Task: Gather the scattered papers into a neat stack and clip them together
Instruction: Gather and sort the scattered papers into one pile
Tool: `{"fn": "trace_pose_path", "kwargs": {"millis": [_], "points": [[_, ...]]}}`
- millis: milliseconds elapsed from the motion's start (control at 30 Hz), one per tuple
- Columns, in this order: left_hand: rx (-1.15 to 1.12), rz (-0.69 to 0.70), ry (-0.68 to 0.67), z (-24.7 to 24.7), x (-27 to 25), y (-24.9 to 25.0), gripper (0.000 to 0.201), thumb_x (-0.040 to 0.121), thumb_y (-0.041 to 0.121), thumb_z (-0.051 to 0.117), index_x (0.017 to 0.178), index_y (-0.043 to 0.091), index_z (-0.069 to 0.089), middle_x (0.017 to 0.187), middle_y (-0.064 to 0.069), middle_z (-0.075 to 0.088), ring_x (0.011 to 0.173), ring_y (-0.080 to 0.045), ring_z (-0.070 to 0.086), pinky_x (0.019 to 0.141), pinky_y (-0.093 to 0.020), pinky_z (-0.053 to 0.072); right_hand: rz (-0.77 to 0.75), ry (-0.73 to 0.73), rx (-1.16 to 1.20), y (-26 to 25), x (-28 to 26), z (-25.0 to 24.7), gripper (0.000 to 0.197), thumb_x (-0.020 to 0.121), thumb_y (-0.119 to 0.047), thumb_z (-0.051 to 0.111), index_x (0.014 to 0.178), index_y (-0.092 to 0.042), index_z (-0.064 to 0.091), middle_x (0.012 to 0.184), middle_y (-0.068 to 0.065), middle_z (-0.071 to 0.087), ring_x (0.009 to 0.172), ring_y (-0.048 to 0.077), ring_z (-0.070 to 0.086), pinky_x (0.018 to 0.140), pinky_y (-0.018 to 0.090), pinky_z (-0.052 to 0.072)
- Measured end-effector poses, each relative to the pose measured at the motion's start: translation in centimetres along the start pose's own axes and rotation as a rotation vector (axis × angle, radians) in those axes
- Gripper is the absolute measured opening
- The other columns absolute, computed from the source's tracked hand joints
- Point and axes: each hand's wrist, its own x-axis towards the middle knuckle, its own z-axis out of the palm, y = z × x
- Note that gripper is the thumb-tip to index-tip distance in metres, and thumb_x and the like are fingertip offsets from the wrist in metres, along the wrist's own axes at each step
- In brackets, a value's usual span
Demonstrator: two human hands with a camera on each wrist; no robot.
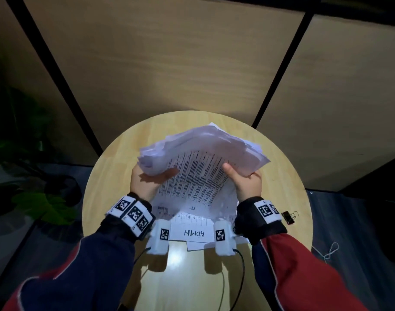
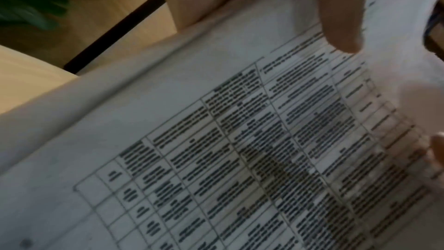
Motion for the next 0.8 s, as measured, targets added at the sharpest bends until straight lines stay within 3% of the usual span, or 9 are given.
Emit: {"fn": "trace_pose_path", "kwargs": {"millis": [100,167,233,300,433,533,600,700,800], "points": [[-0.040,0.030,-0.052,-0.2,0.3,0.9,0.074,0.029,0.051,0.087,0.094,0.025,0.065,0.086,0.015,0.074,0.086,0.000,0.068,0.075,-0.019,0.056,-0.066,0.015,0.009,-1.3,0.7,0.0,0.076,0.048,-0.037,0.088,0.108,-0.001,0.059,0.073,-0.016,0.070,0.073,-0.005,0.065,0.071,0.011,0.052],[-0.017,0.076,-0.099,-0.2,0.6,2.1,0.078,0.030,0.053,0.084,0.098,0.025,0.059,0.084,0.024,0.072,0.084,0.008,0.066,0.072,-0.010,0.052,-0.128,-0.010,0.008,-2.3,1.2,0.2,0.071,0.043,-0.046,0.085,0.101,-0.015,0.058,0.086,-0.006,0.069,0.079,0.002,0.065,0.078,0.018,0.054],[0.024,0.112,-0.156,0.1,0.8,3.0,0.077,0.033,0.055,0.083,0.100,0.027,0.058,0.088,0.026,0.071,0.087,0.009,0.066,0.074,-0.009,0.050,-0.186,-0.057,-0.024,-3.0,1.4,0.7,0.061,0.045,-0.057,0.083,0.096,-0.036,0.060,0.106,0.015,0.066,0.100,0.024,0.064,0.092,0.038,0.052],[0.036,0.125,-0.162,0.3,1.0,3.6,0.074,0.034,0.054,0.084,0.099,0.027,0.060,0.088,0.025,0.072,0.088,0.007,0.066,0.075,-0.010,0.051,-0.253,-0.084,-0.068,-3.6,1.3,0.9,0.058,0.045,-0.072,0.075,0.093,-0.042,0.061,0.110,0.014,0.063,0.108,0.033,0.058,0.099,0.049,0.045],[0.046,0.117,-0.124,0.2,1.2,3.4,0.064,0.037,0.042,0.083,0.094,0.026,0.060,0.081,0.028,0.071,0.081,0.010,0.066,0.069,-0.008,0.051,-0.329,-0.019,-0.032,-5.5,1.3,1.5,0.073,0.051,-0.078,0.064,0.101,-0.026,0.055,0.078,-0.011,0.057,0.075,-0.009,0.053,0.080,0.017,0.045],[0.085,0.089,-0.093,-0.3,1.7,2.8,0.050,0.039,0.026,0.089,0.081,0.023,0.061,0.069,0.026,0.070,0.071,0.010,0.065,0.066,-0.009,0.052,-0.484,0.202,-0.295,-6.0,0.9,2.0,0.080,0.065,-0.061,0.064,0.129,-0.016,0.045,0.113,0.000,0.058,0.106,0.000,0.049,0.099,0.036,0.040],[0.105,0.077,-0.100,-0.4,1.9,2.6,0.039,0.049,0.005,0.082,0.078,0.020,0.060,0.065,0.025,0.070,0.067,0.010,0.065,0.064,-0.008,0.052,-0.695,0.276,-0.644,-6.7,0.1,3.1,0.087,0.070,-0.060,0.058,0.140,-0.014,0.035,0.139,0.009,0.042,0.131,0.019,0.031,0.115,0.048,0.019],[0.124,0.090,-0.119,-0.2,1.9,2.6,0.041,0.057,-0.011,0.077,0.080,0.018,0.060,0.063,0.026,0.069,0.065,0.011,0.064,0.062,-0.006,0.050,-1.005,0.035,-1.045,-7.1,-2.0,6.5,0.084,0.074,-0.058,0.054,0.142,-0.015,0.027,0.148,0.005,0.035,0.139,0.031,0.019,0.112,0.057,0.001],[0.124,0.103,-0.119,0.3,1.7,2.8,0.030,0.058,-0.001,0.072,0.075,0.017,0.056,0.059,0.027,0.067,0.059,0.012,0.060,0.057,-0.003,0.046,-1.061,-0.251,-1.222,-5.8,-3.4,9.3,0.085,0.069,-0.055,0.066,0.139,-0.013,0.040,0.140,0.005,0.049,0.135,0.032,0.038,0.098,0.072,0.025]]}}
